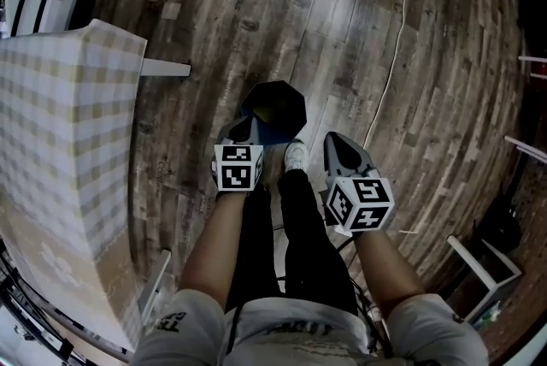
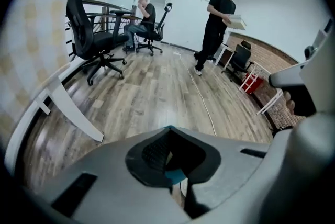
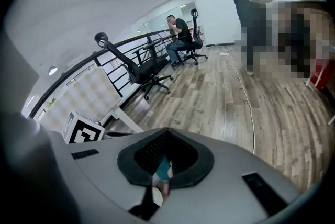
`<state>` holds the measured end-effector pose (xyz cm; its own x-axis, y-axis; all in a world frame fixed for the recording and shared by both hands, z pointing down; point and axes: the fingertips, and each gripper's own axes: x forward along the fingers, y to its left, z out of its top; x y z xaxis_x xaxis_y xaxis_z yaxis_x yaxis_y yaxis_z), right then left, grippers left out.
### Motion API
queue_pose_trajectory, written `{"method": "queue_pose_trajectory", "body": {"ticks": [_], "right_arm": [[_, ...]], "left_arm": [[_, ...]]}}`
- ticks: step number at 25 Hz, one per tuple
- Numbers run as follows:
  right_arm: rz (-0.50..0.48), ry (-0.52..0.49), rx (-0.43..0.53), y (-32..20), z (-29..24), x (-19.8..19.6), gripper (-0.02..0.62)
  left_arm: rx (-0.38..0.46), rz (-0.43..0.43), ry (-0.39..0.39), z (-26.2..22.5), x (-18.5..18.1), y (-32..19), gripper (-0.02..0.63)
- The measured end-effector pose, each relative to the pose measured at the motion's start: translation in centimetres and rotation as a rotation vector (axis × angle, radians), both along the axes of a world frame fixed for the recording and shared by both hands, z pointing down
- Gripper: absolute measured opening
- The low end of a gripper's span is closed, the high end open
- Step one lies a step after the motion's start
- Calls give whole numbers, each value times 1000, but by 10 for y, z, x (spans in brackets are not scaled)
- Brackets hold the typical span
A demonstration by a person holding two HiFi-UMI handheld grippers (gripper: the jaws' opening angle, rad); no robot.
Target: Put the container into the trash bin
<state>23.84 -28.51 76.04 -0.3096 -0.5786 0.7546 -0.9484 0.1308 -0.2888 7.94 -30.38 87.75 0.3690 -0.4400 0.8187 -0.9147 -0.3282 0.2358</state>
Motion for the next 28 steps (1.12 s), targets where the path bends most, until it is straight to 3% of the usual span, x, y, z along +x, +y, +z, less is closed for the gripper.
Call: {"method": "queue_pose_trajectory", "body": {"ticks": [10,18,22,28], "right_arm": [[6,-7,103,-8,-96,-34,2],[-25,-31,320,-58,-240,-68,2],[-5,-60,402,-54,-318,-65,2],[9,-103,600,-72,-435,-72,2]], "left_arm": [[204,-50,117,-173,3,-19,3],[395,-74,103,-355,-20,-65,3],[476,-51,108,-444,-15,-60,3],[636,-35,109,-564,-18,-61,3]]}}
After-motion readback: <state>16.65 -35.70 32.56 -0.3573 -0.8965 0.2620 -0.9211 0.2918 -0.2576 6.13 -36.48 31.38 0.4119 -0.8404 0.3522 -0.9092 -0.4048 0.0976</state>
